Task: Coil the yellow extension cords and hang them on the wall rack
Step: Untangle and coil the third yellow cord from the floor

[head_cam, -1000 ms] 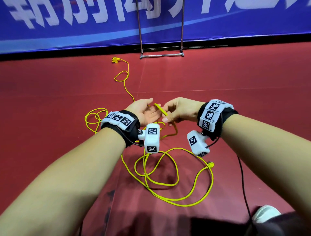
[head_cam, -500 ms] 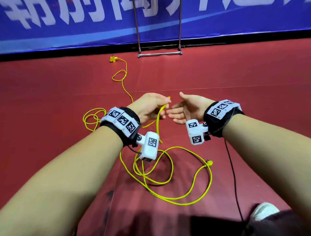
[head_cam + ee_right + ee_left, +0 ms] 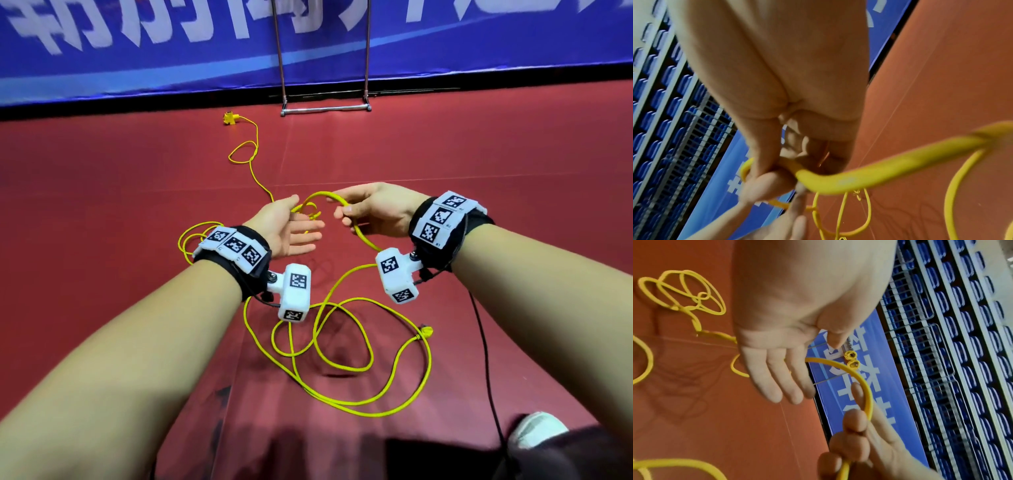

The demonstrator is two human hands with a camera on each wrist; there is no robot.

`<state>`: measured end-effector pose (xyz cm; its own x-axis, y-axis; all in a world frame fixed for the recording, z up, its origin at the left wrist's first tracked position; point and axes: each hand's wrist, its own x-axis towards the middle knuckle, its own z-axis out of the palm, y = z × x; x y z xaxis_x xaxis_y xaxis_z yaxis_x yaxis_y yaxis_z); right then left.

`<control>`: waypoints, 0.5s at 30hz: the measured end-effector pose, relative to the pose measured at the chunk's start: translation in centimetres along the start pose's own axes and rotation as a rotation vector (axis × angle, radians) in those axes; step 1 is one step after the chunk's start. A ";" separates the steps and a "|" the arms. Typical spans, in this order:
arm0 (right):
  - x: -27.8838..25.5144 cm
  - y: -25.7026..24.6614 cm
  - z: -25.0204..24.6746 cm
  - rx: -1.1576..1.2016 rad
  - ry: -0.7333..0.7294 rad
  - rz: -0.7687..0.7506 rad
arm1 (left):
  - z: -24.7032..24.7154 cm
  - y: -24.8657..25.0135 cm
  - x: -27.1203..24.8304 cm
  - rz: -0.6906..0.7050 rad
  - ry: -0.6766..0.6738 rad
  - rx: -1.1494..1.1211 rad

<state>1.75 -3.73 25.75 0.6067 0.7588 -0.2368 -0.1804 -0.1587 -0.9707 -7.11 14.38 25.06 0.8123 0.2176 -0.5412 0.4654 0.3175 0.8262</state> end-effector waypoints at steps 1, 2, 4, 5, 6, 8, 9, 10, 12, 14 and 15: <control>-0.1 -0.2 0.3 -0.030 -0.059 -0.008 | -0.4 0.1 0.2 -0.011 -0.027 -0.087; -0.2 -0.3 0.7 -0.068 -0.111 -0.008 | -0.7 0.1 0.3 -0.017 -0.040 -0.173; -0.2 -0.1 1.4 -0.139 -0.190 0.019 | -0.9 0.3 0.2 -0.017 0.000 -0.298; -0.2 0.0 1.6 -0.169 -0.220 0.046 | -0.8 0.3 0.1 -0.005 0.038 -0.326; -0.2 0.3 1.6 -0.203 -0.245 0.078 | -0.7 0.3 0.0 0.016 0.070 -0.328; -0.2 0.7 1.4 -0.268 -0.238 0.165 | -0.5 0.1 0.0 0.078 0.101 -0.243; -0.1 0.9 1.2 -0.285 -0.191 0.207 | -0.3 0.0 0.2 0.112 0.101 -0.170; 0.0 0.9 1.0 -0.275 -0.117 0.238 | -0.2 -0.1 0.1 0.150 0.090 -0.085; 0.3 1.1 0.5 -0.162 0.068 0.268 | 0.0 -0.4 0.0 0.236 0.034 0.104; 0.7 1.1 0.2 0.004 0.136 0.308 | 0.1 -0.6 -0.3 0.317 -0.071 0.305; 0.9 1.0 0.1 0.067 0.120 0.316 | 0.3 -0.7 -0.4 0.345 -0.126 0.394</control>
<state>2.04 -3.22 24.54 0.5985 0.5987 -0.5324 -0.4220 -0.3293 -0.8447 -7.68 13.80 24.69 0.9659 0.1280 -0.2249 0.2410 -0.1283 0.9620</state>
